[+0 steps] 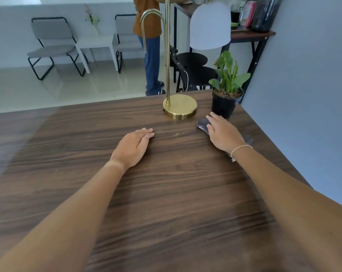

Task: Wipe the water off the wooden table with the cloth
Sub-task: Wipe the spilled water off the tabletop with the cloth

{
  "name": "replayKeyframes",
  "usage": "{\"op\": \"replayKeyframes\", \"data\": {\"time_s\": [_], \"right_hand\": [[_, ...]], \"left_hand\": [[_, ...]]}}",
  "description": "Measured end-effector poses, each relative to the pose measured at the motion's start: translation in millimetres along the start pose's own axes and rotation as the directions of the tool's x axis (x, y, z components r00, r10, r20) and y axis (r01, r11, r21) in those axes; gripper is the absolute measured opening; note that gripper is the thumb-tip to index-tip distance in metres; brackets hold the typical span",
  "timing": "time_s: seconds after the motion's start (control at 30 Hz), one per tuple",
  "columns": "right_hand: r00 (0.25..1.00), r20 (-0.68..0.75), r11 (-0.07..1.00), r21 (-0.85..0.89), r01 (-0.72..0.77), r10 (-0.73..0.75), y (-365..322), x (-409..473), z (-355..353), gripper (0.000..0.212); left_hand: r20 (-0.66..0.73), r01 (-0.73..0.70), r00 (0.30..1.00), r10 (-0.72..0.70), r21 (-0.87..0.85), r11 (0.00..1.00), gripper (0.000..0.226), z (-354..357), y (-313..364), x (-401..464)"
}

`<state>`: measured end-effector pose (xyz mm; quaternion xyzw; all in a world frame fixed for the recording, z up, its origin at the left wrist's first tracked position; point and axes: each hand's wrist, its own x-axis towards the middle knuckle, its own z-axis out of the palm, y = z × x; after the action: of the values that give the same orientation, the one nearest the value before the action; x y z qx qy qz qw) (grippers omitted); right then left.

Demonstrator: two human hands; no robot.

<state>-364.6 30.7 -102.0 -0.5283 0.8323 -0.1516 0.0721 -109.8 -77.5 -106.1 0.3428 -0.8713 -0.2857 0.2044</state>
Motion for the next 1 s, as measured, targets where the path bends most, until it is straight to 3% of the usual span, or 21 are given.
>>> {"op": "replayKeyframes", "data": {"time_s": [0.1, 0.23, 0.3, 0.37, 0.47, 0.6, 0.7, 0.77, 0.83, 0.93, 1.0], "right_hand": [[0.992, 0.045, 0.993, 0.031, 0.116, -0.118, -39, -1, 13, 0.047], [0.912, 0.109, 0.918, 0.081, 0.388, -0.395, -51, -48, 14, 0.045], [0.923, 0.122, 0.931, 0.089, 0.355, -0.364, -31, -45, 5, 0.045], [0.97, 0.106, 0.974, 0.073, 0.213, -0.22, -21, -23, 1, 0.045], [0.992, 0.061, 0.994, 0.03, 0.106, -0.108, -46, 0, 11, 0.047], [0.961, 0.1, 0.965, 0.078, 0.25, -0.257, -104, -32, 33, 0.046], [0.875, 0.137, 0.886, 0.079, 0.457, -0.464, -130, -94, 39, 0.046], [0.84, 0.159, 0.855, 0.104, 0.508, -0.518, -124, -122, 31, 0.045], [0.886, 0.171, 0.901, 0.111, 0.418, -0.432, -111, -124, 24, 0.045], [0.978, 0.122, 0.985, 0.06, 0.164, -0.17, -119, -107, 24, 0.045], [0.988, 0.097, 0.993, 0.03, 0.114, -0.116, -151, -109, 38, 0.046]], "left_hand": [[-0.005, 0.006, 1.0, -0.006, -0.003, 1.0, 0.036, 1, 1, 0], [-0.05, 0.047, 0.997, -0.05, -0.052, 0.998, 0.036, -5, -3, -5], [-0.089, 0.06, 0.994, -0.065, -0.054, 0.997, 0.036, -17, -8, -14], [-0.118, 0.084, 0.989, -0.089, -0.04, 0.996, 0.039, -32, -16, -29], [-0.154, 0.138, 0.979, -0.137, -0.003, 0.99, 0.042, -52, -31, -58], [-0.172, 0.194, 0.966, -0.193, -0.012, 0.981, 0.041, -64, -43, -88], [-0.161, 0.177, 0.971, -0.178, -0.022, 0.984, 0.049, -74, -44, -109], [-0.145, 0.155, 0.977, -0.156, -0.02, 0.988, 0.049, -84, -47, -127], [-0.134, 0.137, 0.981, -0.14, -0.038, 0.99, 0.049, -96, -52, -148], [-0.147, 0.124, 0.981, -0.13, -0.048, 0.991, 0.049, -111, -63, -182], [-0.153, 0.118, 0.98, -0.127, -0.065, 0.991, 0.049, -118, -70, -203]]}}
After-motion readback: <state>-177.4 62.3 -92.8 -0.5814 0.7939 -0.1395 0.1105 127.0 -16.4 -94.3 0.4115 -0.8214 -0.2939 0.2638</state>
